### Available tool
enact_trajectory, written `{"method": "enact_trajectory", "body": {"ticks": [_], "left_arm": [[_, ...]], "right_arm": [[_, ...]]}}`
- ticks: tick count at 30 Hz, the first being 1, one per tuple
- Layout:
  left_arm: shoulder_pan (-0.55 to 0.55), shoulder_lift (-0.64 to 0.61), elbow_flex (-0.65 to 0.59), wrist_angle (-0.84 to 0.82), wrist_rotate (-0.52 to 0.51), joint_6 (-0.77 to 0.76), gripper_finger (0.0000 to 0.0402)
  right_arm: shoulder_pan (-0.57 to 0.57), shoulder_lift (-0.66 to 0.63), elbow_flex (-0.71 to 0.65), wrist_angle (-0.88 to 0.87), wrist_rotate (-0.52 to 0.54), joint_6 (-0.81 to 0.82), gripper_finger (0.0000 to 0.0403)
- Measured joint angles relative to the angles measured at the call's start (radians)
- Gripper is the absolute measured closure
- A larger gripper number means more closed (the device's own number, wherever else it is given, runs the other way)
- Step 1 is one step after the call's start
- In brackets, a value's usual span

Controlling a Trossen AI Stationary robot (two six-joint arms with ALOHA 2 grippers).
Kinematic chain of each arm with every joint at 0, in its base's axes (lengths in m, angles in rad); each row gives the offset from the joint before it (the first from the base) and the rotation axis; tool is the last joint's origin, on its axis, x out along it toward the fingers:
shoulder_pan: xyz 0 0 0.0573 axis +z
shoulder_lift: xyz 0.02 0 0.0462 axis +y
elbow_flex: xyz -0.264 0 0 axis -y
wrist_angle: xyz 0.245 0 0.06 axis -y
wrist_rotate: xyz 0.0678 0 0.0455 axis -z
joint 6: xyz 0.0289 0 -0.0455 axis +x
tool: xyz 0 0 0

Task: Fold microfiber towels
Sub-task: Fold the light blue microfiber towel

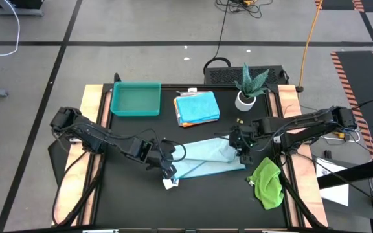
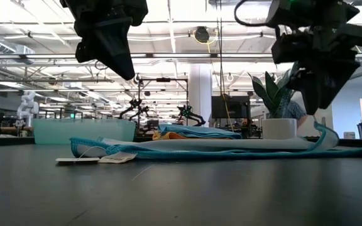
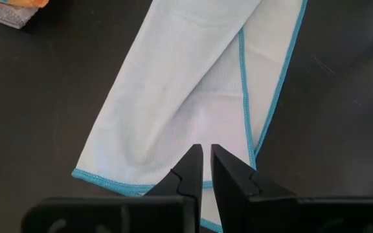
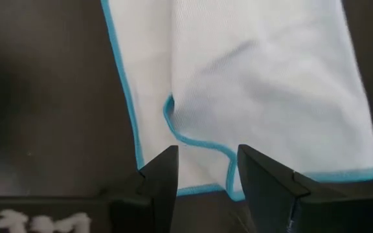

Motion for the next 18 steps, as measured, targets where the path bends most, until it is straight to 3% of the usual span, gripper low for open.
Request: {"method": "enact_trajectory", "body": {"ticks": [13,18], "left_arm": [[0.031,0.0,0.0,0.002,0.0,0.0,0.0369],[0.033,0.0,0.0,0.002,0.0,0.0,0.0369]], "right_arm": [[-0.069,0.004,0.0,-0.082,0.027,-0.138,0.025],[-0.108,0.036,0.0,-0.079,-0.029,-0.156,0.025]]}}
